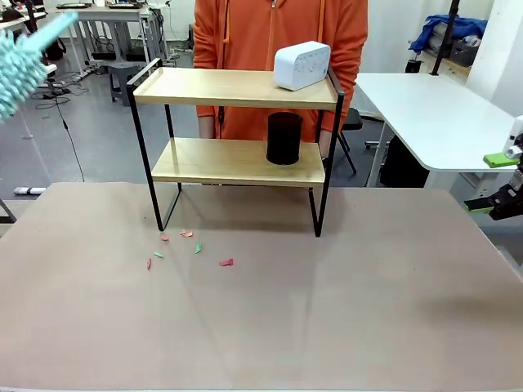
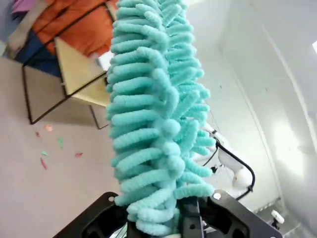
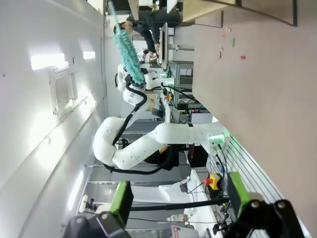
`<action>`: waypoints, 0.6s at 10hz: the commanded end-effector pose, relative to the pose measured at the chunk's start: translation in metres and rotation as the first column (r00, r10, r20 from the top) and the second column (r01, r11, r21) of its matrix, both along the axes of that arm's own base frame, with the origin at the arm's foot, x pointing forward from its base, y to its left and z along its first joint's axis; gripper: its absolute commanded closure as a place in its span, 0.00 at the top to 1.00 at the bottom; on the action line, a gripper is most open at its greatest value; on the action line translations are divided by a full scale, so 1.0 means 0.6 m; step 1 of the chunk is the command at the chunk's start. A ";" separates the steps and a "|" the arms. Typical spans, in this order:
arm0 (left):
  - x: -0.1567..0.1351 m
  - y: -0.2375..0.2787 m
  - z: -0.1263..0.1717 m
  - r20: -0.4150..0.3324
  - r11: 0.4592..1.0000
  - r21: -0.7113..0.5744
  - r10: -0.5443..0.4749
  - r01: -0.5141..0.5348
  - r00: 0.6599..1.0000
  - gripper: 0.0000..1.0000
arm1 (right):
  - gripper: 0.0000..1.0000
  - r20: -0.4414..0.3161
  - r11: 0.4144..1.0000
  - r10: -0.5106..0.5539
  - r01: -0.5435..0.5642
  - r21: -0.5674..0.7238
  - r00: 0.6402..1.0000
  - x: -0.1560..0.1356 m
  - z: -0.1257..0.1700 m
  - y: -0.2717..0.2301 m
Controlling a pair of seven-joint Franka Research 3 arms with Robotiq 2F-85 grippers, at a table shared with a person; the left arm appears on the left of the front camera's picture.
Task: Clean the shelf.
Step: Hand the Duster back to the human.
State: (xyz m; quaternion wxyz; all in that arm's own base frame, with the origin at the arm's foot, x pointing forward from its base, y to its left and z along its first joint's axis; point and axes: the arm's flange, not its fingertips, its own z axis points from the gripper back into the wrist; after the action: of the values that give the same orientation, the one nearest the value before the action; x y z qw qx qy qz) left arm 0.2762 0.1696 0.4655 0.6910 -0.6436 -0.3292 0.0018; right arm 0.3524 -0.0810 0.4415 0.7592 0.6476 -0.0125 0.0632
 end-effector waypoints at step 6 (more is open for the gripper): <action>0.052 -0.008 -0.051 -0.150 0.998 0.005 0.055 -0.055 0.987 0.00 | 1.00 0.022 1.000 0.011 -0.011 -0.004 1.000 -0.002 -0.001 -0.003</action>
State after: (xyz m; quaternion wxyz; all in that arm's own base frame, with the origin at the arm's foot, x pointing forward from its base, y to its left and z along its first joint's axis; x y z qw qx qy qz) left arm 0.3148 0.1626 0.4294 0.7172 -0.6297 -0.2859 0.0857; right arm 0.3524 -0.0811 0.4412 0.7591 0.6477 -0.0128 0.0636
